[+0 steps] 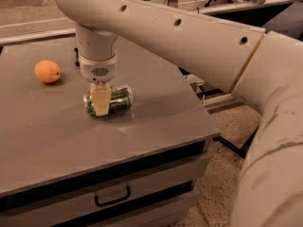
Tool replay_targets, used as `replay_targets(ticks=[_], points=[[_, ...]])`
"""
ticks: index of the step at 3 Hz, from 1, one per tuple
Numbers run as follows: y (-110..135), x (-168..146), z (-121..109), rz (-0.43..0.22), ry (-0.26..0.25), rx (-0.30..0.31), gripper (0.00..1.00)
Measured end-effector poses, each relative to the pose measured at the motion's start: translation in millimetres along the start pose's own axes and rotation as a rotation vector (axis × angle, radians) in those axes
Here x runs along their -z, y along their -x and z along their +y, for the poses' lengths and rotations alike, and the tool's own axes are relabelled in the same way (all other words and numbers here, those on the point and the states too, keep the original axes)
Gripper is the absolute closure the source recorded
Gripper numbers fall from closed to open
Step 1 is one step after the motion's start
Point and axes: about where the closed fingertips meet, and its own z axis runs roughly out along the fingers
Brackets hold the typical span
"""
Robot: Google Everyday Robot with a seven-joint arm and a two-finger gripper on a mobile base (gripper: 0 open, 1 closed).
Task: Place green can upright
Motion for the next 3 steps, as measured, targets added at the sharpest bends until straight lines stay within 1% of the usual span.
replay_targets(ticks=[1,2,3], points=[[0,0,0,-0.001,-0.002,0.0,1.0],[6,17,-1,-0.036,-0.035,-0.01,1.0],[11,42,-1,-0.102,-0.088,-0.025,1.0]])
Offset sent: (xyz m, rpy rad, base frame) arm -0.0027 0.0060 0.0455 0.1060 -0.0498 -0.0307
